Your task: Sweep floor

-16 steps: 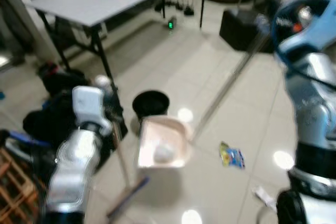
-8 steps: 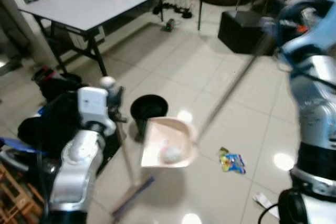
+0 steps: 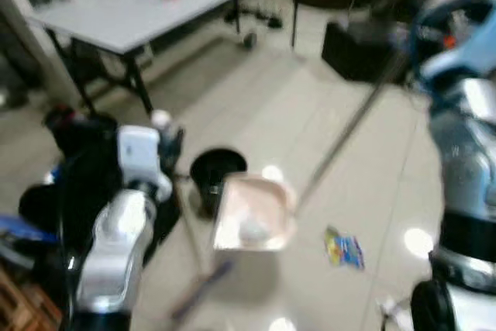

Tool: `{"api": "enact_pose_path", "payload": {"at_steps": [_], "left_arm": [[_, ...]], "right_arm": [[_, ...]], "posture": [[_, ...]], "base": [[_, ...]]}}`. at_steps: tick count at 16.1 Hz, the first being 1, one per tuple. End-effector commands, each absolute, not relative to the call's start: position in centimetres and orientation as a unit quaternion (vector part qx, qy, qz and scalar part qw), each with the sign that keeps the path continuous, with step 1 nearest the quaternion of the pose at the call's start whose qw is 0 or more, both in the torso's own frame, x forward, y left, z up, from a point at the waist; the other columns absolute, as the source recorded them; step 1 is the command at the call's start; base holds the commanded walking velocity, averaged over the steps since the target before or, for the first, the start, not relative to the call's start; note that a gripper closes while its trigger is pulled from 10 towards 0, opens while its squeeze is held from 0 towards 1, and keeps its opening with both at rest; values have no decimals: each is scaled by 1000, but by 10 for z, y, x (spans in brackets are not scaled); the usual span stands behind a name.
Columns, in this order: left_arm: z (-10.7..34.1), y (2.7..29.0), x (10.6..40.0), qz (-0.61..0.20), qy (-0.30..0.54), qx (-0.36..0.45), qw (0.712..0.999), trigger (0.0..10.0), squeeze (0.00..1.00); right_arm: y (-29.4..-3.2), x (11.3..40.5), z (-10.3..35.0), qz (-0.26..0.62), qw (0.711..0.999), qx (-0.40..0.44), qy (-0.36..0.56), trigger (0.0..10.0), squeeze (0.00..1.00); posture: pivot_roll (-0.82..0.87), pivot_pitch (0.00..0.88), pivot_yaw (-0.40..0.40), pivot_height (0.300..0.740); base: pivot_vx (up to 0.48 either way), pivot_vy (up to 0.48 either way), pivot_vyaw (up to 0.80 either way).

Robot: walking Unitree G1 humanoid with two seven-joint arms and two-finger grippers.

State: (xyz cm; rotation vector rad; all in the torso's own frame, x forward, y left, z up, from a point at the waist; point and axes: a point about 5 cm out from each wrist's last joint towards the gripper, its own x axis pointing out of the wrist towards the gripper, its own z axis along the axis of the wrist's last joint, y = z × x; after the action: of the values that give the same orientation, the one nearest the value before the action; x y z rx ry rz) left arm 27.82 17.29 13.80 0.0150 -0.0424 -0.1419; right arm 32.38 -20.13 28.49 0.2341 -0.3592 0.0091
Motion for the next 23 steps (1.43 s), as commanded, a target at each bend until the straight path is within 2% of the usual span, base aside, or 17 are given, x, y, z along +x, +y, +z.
{"api": "enact_pose_path", "payload": {"at_steps": [1, 4, 8, 23], "left_arm": [[145, 183, 278, -51, -36, 21, 998, 10000, 0], [144, 183, 276, -49, -33, 20, 998, 10000, 0], [144, 183, 276, -50, -32, 23, 998, 10000, 0], [143, 182, 282, -54, -34, 23, 998, 10000, 0]], "right_arm": [[-191, 322, 296, 28, 970, 129, -205, 10000, 0], [-189, 323, 295, 31, 970, 128, -203, 10000, 0], [-188, 323, 292, 33, 971, 129, -198, 10000, 0], [-196, 325, 293, 2, 966, 149, -212, 10000, 0]], "posture": [[17, 0, 18, 740], [19, 0, 18, 740], [24, 0, 22, 740], [22, 0, 24, 740]], "base": [[345, 0, 0], [345, 0, 0], [346, 0, 591], [345, 0, 0]]}}
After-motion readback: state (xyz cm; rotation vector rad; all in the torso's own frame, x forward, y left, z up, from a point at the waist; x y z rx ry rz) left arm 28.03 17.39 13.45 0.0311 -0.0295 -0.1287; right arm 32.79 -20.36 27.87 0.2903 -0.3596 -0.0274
